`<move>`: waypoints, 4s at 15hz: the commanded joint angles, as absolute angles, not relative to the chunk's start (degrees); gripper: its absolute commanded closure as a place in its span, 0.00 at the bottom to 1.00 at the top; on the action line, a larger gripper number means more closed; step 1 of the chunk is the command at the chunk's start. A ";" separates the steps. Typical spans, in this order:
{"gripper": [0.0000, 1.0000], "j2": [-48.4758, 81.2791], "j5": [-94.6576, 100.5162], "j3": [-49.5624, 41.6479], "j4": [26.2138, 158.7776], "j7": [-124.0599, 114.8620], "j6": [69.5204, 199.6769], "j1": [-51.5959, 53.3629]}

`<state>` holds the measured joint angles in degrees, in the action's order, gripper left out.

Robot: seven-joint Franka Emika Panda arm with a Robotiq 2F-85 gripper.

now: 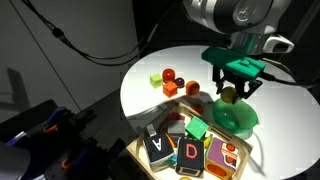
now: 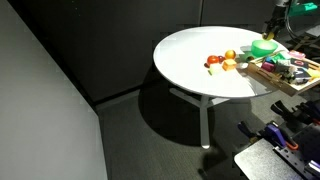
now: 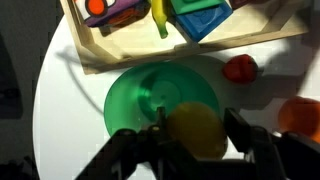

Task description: Put the yellow ball in the green bowl then put the green block on the table.

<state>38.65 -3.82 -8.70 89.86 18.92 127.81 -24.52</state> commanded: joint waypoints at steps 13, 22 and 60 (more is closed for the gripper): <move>0.00 35.51 -4.77 -6.88 93.89 18.97 129.70 -24.41; 0.00 28.25 -4.43 -6.15 103.40 19.19 131.80 -21.94; 0.00 -7.21 2.20 -9.46 135.08 17.17 125.60 -12.08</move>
